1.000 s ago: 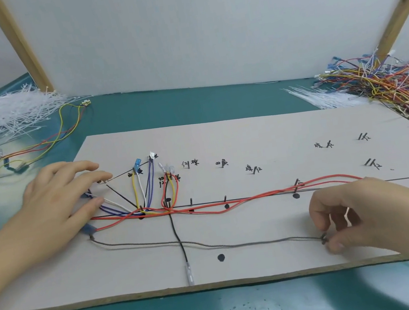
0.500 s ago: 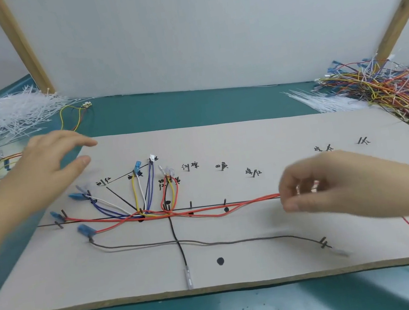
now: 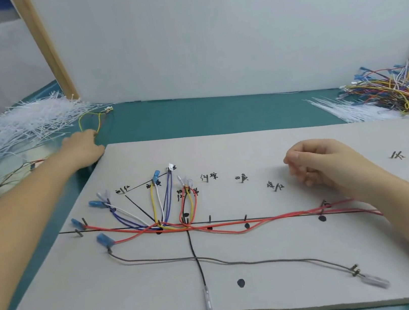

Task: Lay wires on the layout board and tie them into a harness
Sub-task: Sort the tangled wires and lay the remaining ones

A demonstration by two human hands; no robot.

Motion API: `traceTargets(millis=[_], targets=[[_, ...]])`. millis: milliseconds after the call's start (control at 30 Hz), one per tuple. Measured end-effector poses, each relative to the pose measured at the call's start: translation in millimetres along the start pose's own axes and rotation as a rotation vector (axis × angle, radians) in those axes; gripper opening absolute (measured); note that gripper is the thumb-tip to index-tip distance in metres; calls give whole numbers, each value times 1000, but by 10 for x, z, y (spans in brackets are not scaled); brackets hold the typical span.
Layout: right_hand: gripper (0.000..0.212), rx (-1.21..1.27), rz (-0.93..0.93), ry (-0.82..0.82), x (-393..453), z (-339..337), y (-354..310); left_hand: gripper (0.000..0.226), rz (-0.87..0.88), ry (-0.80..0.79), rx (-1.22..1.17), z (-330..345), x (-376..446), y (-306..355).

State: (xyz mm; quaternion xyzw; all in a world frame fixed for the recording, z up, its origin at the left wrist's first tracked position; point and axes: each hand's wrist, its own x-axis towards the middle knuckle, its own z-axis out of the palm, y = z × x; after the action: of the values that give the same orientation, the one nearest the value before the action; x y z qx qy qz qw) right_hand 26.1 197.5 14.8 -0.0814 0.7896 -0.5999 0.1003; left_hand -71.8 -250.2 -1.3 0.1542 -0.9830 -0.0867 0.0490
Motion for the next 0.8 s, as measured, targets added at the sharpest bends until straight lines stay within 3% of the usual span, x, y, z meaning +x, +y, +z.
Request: traceTargets(millis=[200,333,433,500,600,667,733,800], targets=[[20,-130,-37,-40,20,23,57,65,-200,91,-48,83,176,-70],[20,-159,-27,-39,31,25,56,42,-187,-23,159,94,200,-111],[20,-170,-32,-45,25,25,58,25,-171,59,236,110,141,-82],[22,-158,-31,-56,18,22,40,21,-100,141,39,65,81,0],[27,-48,-11,-45,9,11,-35,17,61,392,-343,-197,-157,339],[22,10,-27,-35,-5,-6,-122,21,257,531,-335,-428,-422,698],[13,77,-60,-40,-41,-25,-211,30,489,546,-307,-593,-780,1092],[33,163,-67,-84,-76,-20,-289,40,695,471,-270,-610,-1117,1410]])
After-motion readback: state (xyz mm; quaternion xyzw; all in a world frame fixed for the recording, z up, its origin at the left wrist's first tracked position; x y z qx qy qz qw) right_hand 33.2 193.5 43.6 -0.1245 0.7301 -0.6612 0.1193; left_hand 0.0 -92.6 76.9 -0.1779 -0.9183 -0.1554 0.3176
